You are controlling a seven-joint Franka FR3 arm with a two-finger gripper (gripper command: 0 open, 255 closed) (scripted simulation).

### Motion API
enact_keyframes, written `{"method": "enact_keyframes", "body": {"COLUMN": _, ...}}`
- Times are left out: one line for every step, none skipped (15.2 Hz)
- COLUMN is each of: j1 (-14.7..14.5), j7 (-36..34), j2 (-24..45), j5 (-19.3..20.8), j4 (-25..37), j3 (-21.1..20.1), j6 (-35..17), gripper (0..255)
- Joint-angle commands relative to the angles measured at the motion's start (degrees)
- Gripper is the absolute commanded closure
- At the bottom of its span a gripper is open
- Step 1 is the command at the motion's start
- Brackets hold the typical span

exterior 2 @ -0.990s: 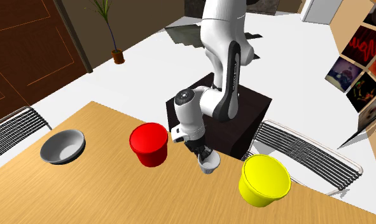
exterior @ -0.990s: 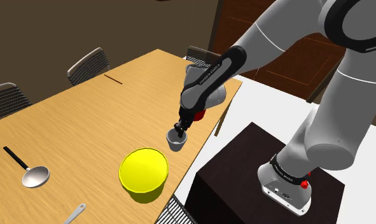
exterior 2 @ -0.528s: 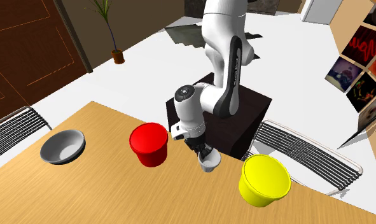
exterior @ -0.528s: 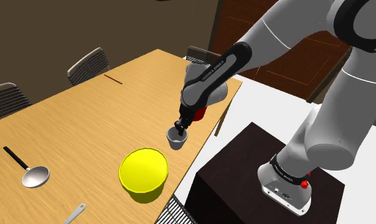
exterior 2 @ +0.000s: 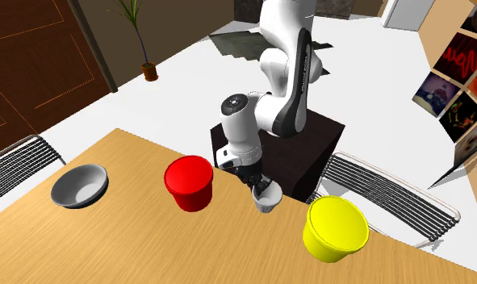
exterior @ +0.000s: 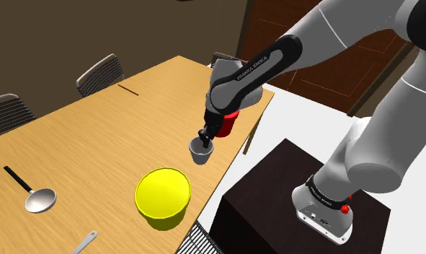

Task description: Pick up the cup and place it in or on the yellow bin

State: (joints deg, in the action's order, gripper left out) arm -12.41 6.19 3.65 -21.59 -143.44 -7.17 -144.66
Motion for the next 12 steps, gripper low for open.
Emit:
{"method": "enact_keyframes", "body": {"j1": 0.11, "j7": -0.56, "j2": -1.48, "j5": 0.57, "j4": 0.2, "j3": 0.17, "j6": 1.69, "gripper": 255}}
{"method": "enact_keyframes", "body": {"j1": 0.15, "j7": -0.85, "j2": -2.2, "j5": 0.82, "j4": 0.3, "j3": 0.21, "j6": 2.48, "gripper": 255}}
{"method": "enact_keyframes", "body": {"j1": 0.18, "j7": -1.14, "j2": -2.9, "j5": 1.06, "j4": 0.41, "j3": 0.25, "j6": 3.28, "gripper": 255}}
{"method": "enact_keyframes", "body": {"j1": 0.21, "j7": -1.43, "j2": -3.59, "j5": 1.29, "j4": 0.53, "j3": 0.29, "j6": 4.08, "gripper": 255}}
{"method": "enact_keyframes", "body": {"j1": 0.25, "j7": -1.71, "j2": -4.27, "j5": 1.51, "j4": 0.67, "j3": 0.33, "j6": 4.88, "gripper": 255}}
{"method": "enact_keyframes", "body": {"j1": 0.29, "j7": -1.98, "j2": -4.94, "j5": 1.72, "j4": 0.82, "j3": 0.36, "j6": 5.68, "gripper": 255}}
{"method": "enact_keyframes", "body": {"j1": 0.33, "j7": -2.24, "j2": -5.6, "j5": 1.93, "j4": 0.98, "j3": 0.4, "j6": 6.48, "gripper": 255}}
{"method": "enact_keyframes", "body": {"j1": 0.37, "j7": -2.5, "j2": -6.24, "j5": 2.14, "j4": 1.16, "j3": 0.43, "j6": 7.29, "gripper": 255}}
{"method": "enact_keyframes", "body": {"j1": 0.41, "j7": -2.75, "j2": -6.87, "j5": 2.33, "j4": 1.36, "j3": 0.46, "j6": 8.09, "gripper": 255}}
{"method": "enact_keyframes", "body": {"j1": 0.45, "j7": -3.0, "j2": -7.48, "j5": 2.52, "j4": 1.56, "j3": 0.49, "j6": 8.9, "gripper": 255}}
{"method": "enact_keyframes", "body": {"j1": 0.49, "j7": -3.25, "j2": -8.09, "j5": 2.7, "j4": 1.78, "j3": 0.52, "j6": 9.71, "gripper": 255}}
{"method": "enact_keyframes", "body": {"j1": 0.53, "j7": -3.48, "j2": -8.68, "j5": 2.88, "j4": 2.02, "j3": 0.55, "j6": 10.52, "gripper": 255}}
